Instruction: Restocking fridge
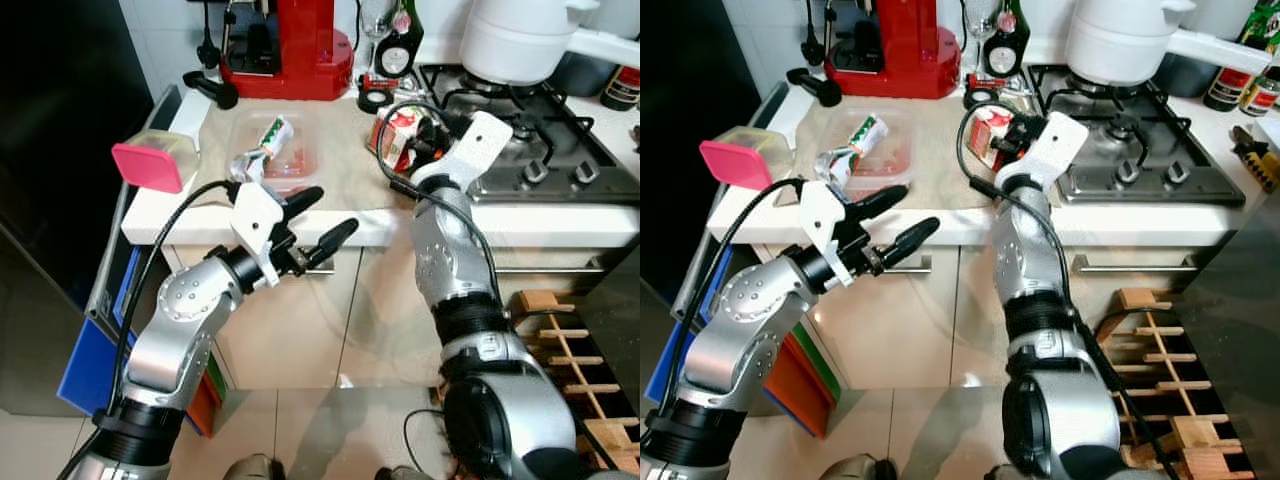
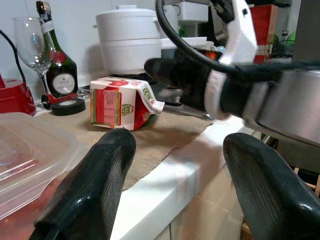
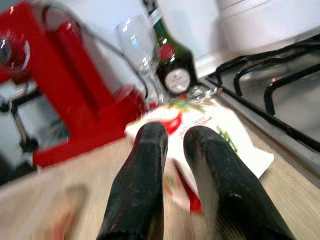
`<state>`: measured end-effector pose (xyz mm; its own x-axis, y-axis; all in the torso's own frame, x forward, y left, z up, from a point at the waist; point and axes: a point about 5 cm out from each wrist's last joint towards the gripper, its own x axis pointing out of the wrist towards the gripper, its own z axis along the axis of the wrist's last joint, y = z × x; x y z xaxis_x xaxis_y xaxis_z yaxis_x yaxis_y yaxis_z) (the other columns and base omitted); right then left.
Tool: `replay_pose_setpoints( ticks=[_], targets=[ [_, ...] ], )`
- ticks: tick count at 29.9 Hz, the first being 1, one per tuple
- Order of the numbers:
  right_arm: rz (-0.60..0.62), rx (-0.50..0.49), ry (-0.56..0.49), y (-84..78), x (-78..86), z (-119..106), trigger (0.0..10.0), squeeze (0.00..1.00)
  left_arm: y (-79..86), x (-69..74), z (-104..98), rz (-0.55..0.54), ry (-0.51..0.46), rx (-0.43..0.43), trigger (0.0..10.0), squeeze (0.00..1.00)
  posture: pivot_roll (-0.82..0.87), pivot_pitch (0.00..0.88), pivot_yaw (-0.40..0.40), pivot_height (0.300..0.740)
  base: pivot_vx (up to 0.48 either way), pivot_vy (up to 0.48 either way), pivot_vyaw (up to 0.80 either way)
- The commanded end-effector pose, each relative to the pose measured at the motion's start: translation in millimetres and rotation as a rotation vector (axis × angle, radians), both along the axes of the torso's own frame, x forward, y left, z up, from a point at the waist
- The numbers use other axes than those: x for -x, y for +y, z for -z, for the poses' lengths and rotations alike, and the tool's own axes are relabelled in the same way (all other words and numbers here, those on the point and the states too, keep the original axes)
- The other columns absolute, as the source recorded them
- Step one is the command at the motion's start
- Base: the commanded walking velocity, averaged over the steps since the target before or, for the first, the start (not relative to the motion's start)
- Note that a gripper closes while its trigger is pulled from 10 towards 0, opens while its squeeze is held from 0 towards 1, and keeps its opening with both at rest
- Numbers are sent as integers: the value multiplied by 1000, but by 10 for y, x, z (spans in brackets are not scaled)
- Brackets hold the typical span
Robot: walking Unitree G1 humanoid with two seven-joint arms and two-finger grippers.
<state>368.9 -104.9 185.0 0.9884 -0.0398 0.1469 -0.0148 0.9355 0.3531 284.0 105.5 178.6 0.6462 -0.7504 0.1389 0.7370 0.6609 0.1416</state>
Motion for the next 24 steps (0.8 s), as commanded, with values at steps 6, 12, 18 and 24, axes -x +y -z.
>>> replay_pose_setpoints(
  ticks=[6,12,18,24],
  targets=[
    [18,89,121,-91,202,238,10000,0,25,13,-7,-16,-7,-5,10000,0,44,27,-20,740,0,0,0],
    [64,151,209,-198,210,357,10000,0,16,-2,1,-9,-6,-7,10000,0,40,8,-13,740,0,0,0],
    [75,189,228,-243,141,341,10000,0,12,-18,-11,-6,-10,-9,10000,0,46,0,-9,740,0,0,0],
    [58,185,260,-222,9,306,10000,0,23,-27,-21,-4,-11,-15,10000,0,61,0,-5,740,0,0,0]
  ],
)
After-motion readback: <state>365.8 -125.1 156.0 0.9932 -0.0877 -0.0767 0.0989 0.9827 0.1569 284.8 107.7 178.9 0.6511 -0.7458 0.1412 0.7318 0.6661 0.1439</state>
